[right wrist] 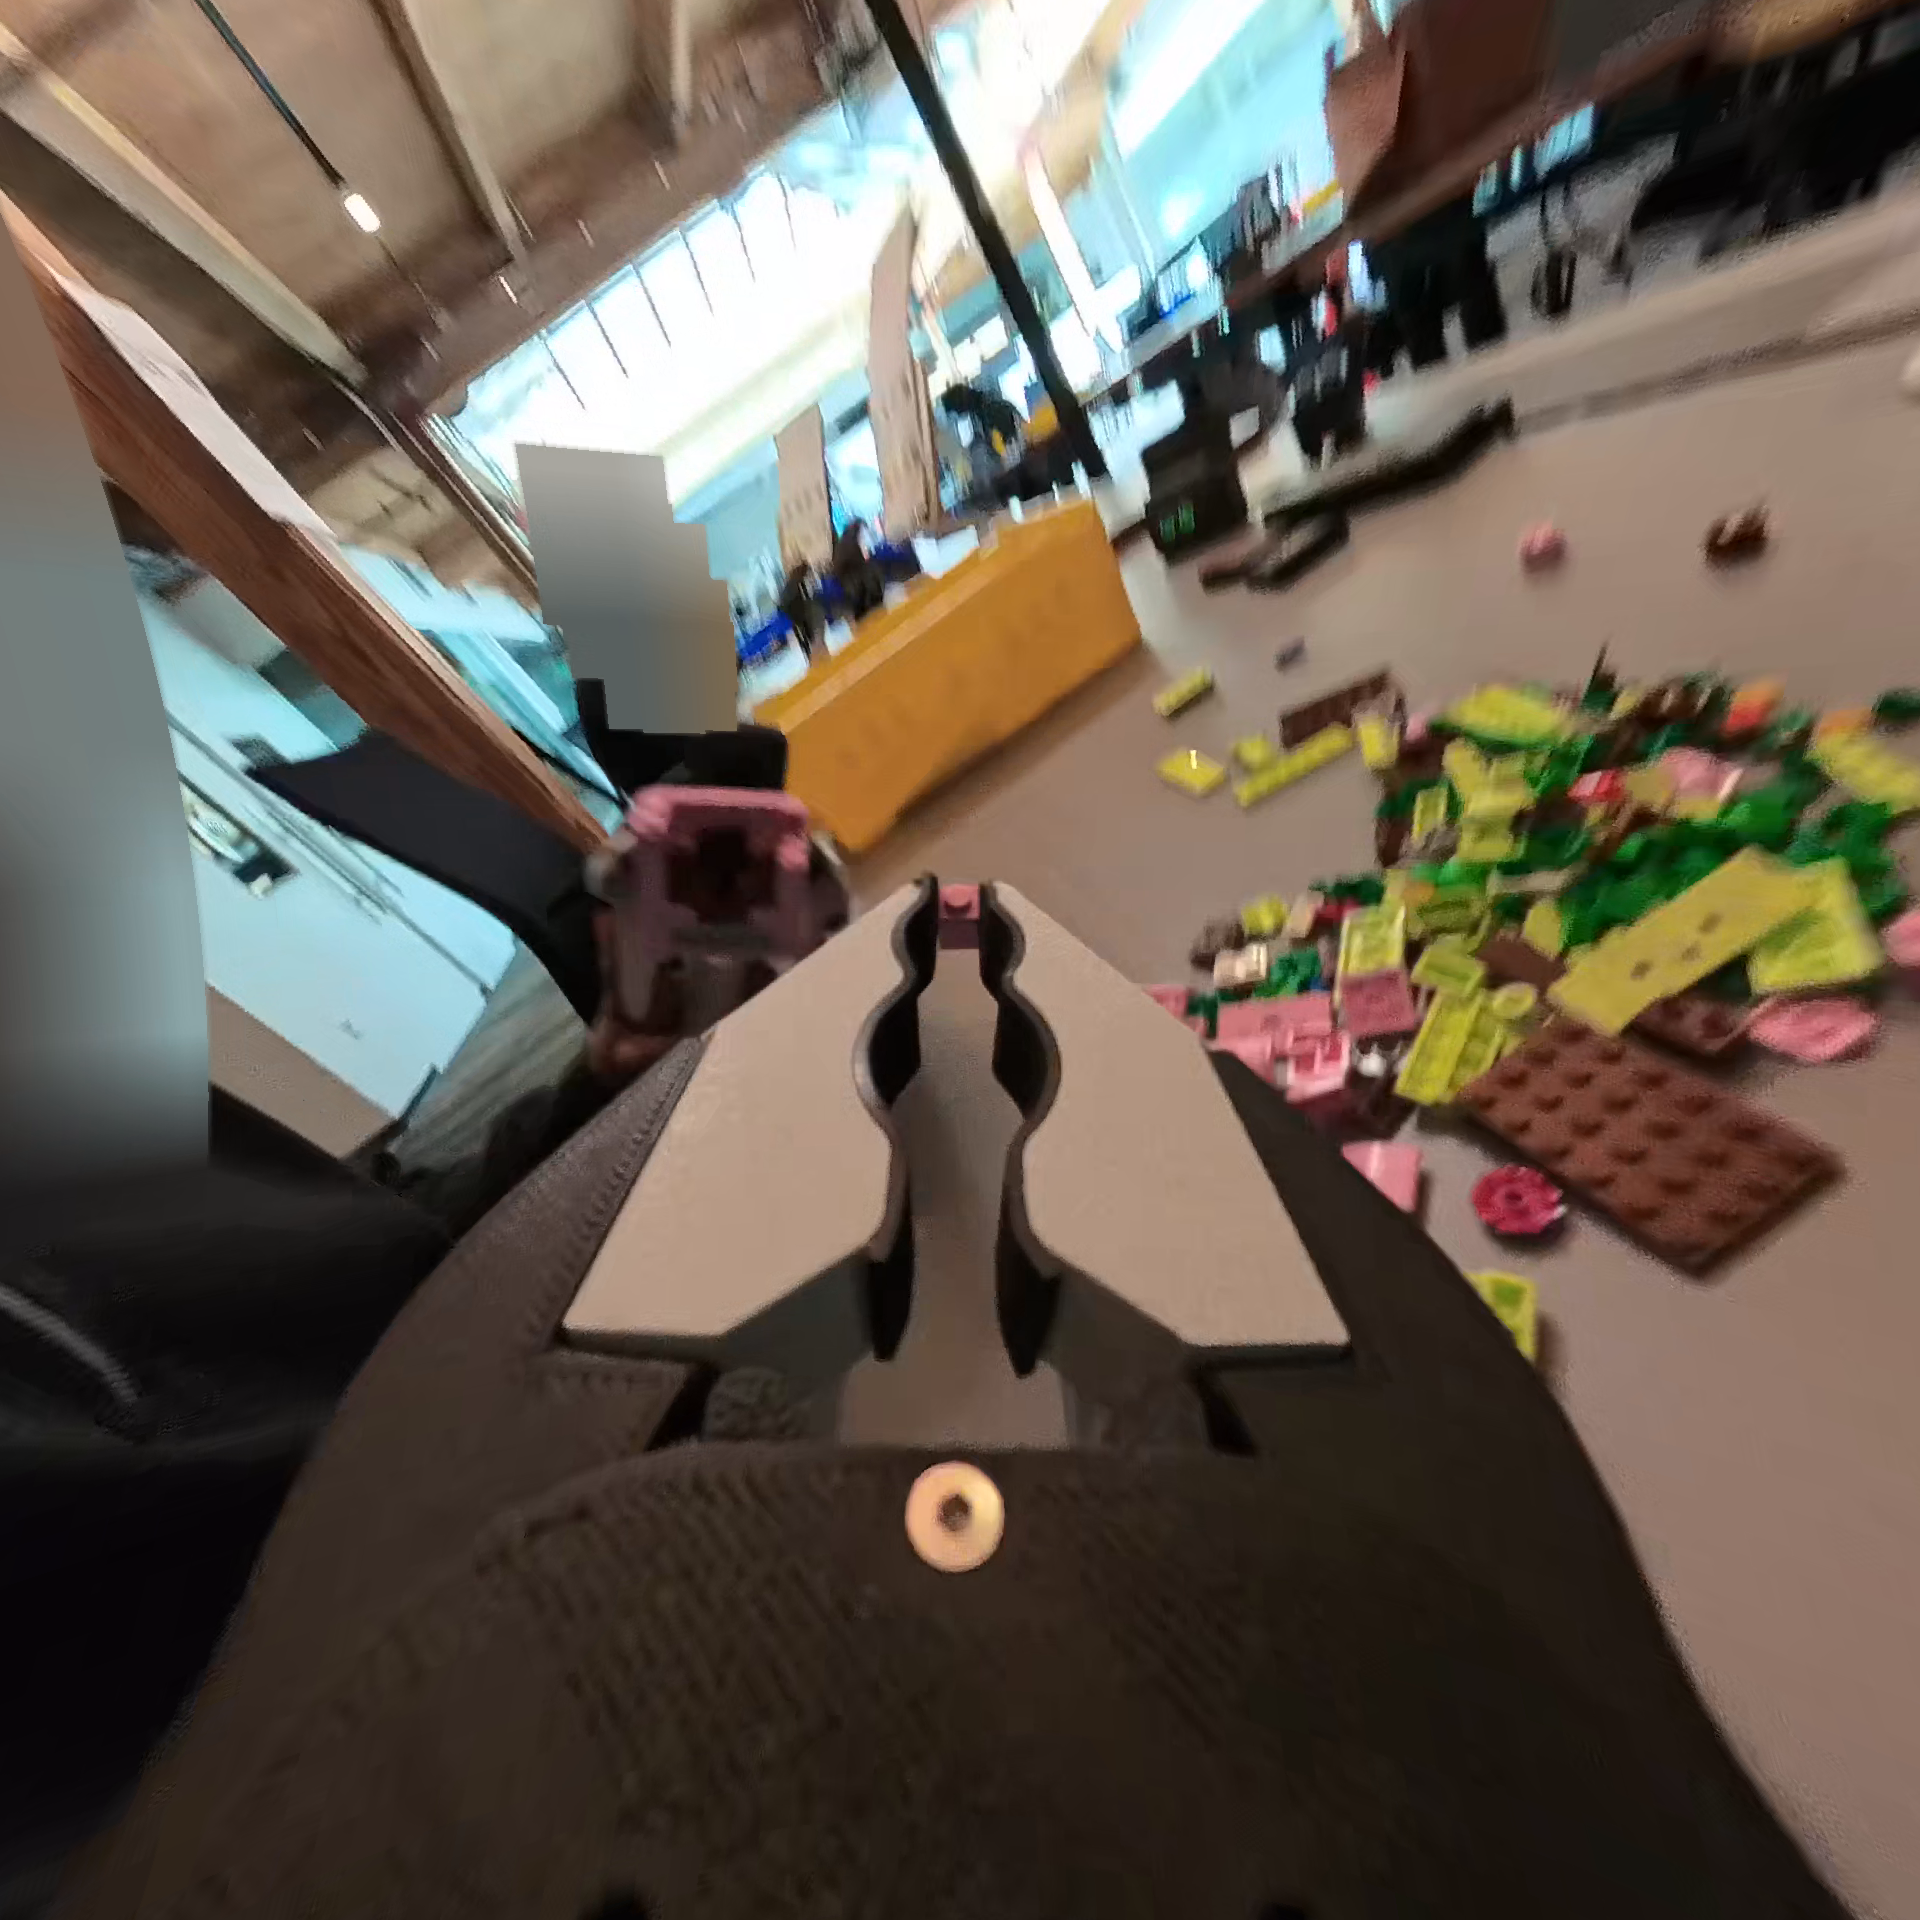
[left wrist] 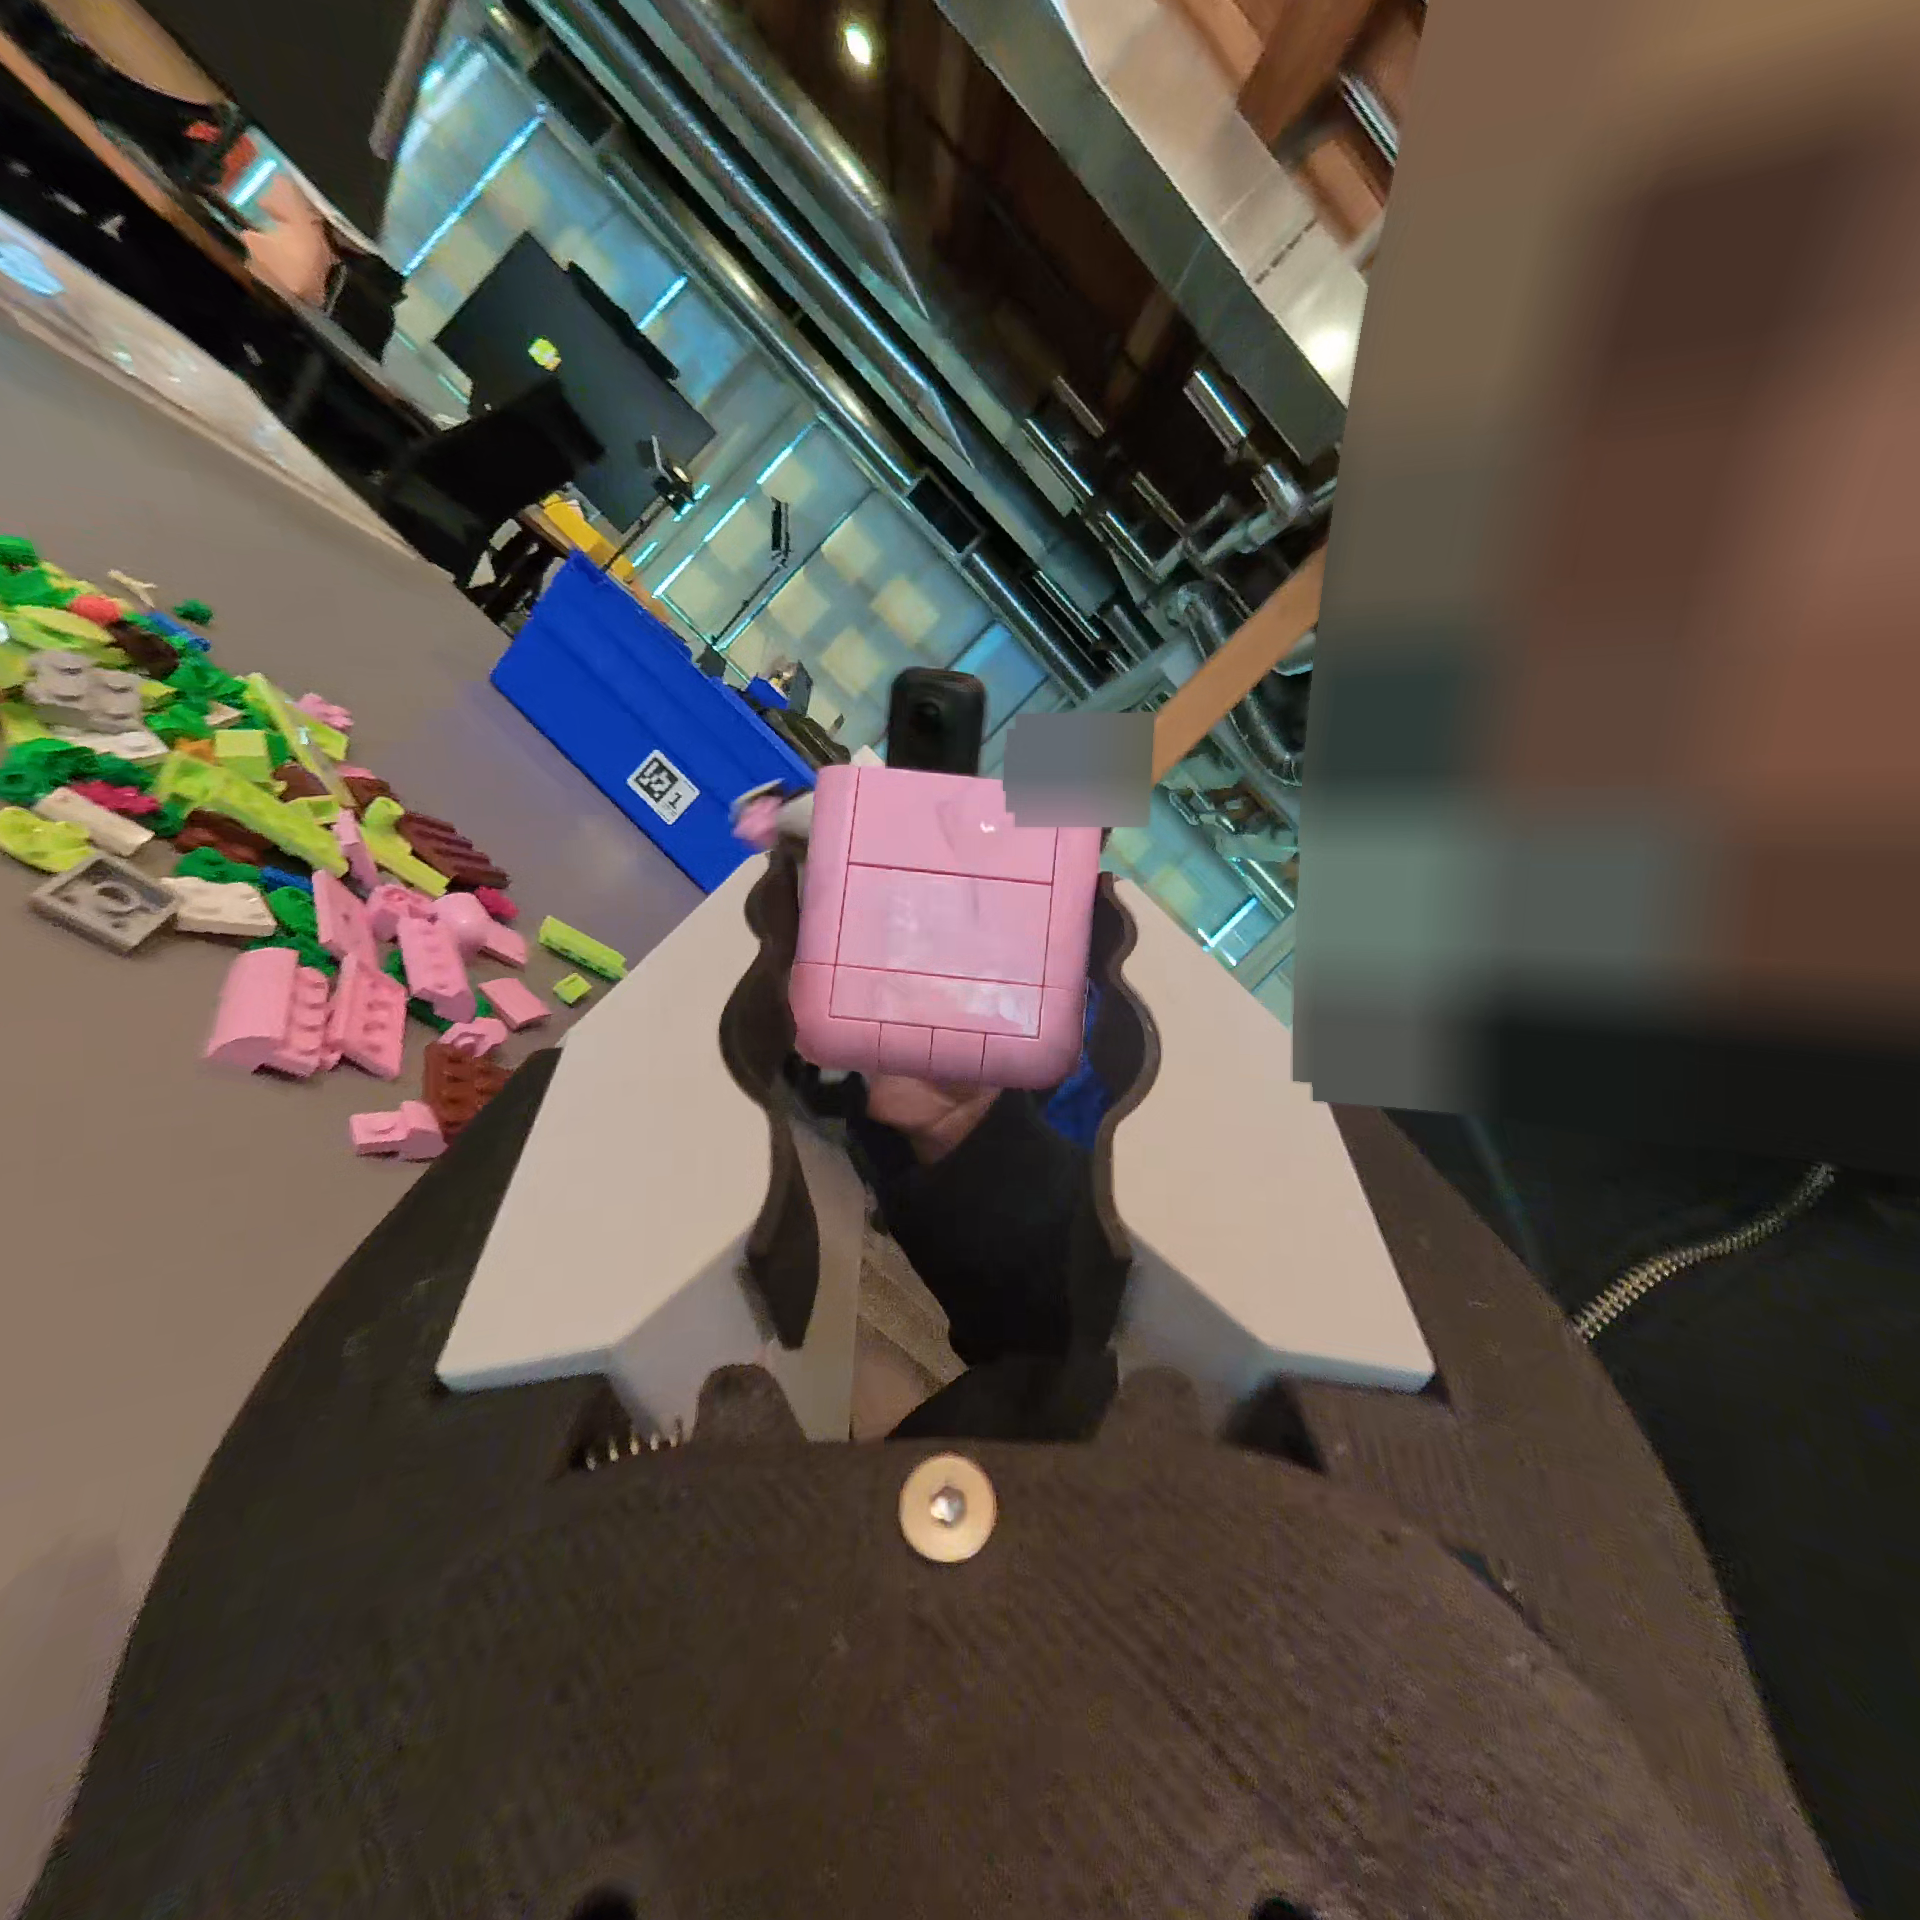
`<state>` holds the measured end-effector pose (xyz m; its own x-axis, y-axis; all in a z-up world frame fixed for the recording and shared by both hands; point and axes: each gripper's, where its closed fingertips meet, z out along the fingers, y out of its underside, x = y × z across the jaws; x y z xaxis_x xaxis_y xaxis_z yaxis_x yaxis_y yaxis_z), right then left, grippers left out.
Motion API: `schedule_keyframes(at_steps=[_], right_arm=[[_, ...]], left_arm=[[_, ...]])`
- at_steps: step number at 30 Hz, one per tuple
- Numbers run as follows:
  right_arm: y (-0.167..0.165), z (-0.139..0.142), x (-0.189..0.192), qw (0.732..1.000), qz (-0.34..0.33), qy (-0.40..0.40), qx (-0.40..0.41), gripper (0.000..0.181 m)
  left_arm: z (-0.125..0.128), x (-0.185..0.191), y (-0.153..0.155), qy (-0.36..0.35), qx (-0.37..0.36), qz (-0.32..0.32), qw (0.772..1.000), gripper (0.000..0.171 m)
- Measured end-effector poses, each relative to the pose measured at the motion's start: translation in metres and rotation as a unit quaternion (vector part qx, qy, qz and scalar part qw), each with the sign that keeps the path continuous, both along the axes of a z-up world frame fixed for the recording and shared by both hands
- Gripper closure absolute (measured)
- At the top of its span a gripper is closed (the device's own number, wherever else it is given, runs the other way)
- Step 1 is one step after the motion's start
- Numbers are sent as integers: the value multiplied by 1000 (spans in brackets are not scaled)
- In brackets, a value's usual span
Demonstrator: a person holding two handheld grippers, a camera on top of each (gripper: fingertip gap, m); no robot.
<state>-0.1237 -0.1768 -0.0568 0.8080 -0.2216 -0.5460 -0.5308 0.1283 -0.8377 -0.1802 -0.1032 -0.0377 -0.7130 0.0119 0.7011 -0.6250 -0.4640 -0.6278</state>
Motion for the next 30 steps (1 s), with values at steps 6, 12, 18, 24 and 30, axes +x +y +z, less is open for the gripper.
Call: schedule_keyframes(at_steps=[6, 12, 18, 24, 30], right_arm=[[24, -63, -2, 976, -1, -14, -215, 176], [22, -72, 1, 961, -19, -49, -270, 171], [29, -37, -8, 969, -23, -140, -203, 166], [55, 18, -57, 987, 75, -141, -23, 165], [66, 9, -65, 986, 90, -134, -39, 170]], left_arm=[[-1, -6, -2, -20, 8, 0, 1000, 116], [-1, -7, -2, -33, 10, 1, 999, 116], [-2, -8, -5, -42, 22, 2, 999, 116], [-7, -18, -21, -83, 77, -5, 994, 116], [-11, -23, -29, -102, 107, -7, 989, 117]])
